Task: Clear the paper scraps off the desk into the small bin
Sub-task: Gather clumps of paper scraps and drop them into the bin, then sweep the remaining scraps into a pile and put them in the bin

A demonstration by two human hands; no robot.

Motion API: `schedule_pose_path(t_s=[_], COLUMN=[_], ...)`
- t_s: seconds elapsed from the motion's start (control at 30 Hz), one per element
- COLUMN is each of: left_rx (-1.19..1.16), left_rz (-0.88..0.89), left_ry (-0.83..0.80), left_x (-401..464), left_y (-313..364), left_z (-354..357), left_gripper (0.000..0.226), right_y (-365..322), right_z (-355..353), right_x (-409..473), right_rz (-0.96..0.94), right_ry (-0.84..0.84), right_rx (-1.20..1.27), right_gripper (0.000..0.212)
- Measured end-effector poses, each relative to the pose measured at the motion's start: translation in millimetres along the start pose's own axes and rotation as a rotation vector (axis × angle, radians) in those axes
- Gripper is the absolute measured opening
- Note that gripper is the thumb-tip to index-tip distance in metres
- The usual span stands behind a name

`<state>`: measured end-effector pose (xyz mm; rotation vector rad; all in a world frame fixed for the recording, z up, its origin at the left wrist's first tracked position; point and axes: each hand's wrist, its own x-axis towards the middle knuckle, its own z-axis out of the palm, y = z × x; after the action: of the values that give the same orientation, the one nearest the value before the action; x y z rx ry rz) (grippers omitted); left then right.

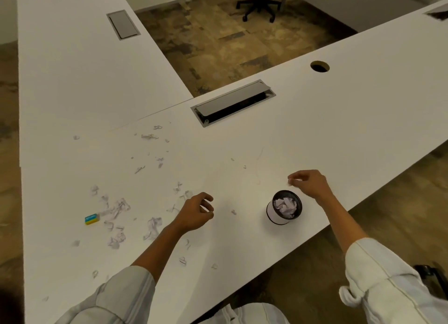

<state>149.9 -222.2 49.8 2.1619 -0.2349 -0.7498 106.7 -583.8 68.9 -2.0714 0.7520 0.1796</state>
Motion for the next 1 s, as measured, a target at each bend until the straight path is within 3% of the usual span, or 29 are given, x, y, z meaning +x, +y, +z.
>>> schedule_pose_path(t_s=[0.17,0.27,0.37,0.5,0.63,0.7,0.83,1.0], left_rx=[-0.034,-0.046,-0.010,0.091,0.191,0.232,0.201,0.086], left_rz=[-0.063,-0.088,-0.094,-0.153,-0.262,-0.415,-0.714,-0.823], left_ry=[0.048,0.094,0.176,0.322,0.519,0.583,0.650,0.666], left_x=[-8.8,-18.1,-30.7,-54.2,-91.4,-114.4,-159.8,-198.0], left_y=[-20.7,-35.5,-54.4,-85.3,-124.5,-148.1,-189.3,-223.7], left_z=[-2.9,-6.2,-10.2,-17.2,-26.8,-31.6,-38.0,-40.1], left_gripper=[0.032,0.031,0.037,0.053,0.069,0.079,0.092,0.093], right_y=[-1.6,-13.1,-29.9,-42.8,-36.6,-30.5,-28.8,-61.2], right_z=[21.4,31.8,47.9,101.4,159.3,173.9,198.3,251.2], right_x=[-38.0,-52.3,-65.8,-81.5,-69.6,-60.9,-54.8,-65.3], right_rz=[-0.130,-0.097,-0.279,-0.383,-0.164,-0.059,-0.015,-0.124], right_ry=[0.016,0.168,0.268,0.029,-0.250,-0.254,-0.182,-0.200], right_rx=[-0.302,-0.342,-0.304,-0.206,-0.473,-0.549,-0.515,-0.376], right_gripper=[0.010,0.017,0.019,0.030,0.060,0.064,0.046,0.030])
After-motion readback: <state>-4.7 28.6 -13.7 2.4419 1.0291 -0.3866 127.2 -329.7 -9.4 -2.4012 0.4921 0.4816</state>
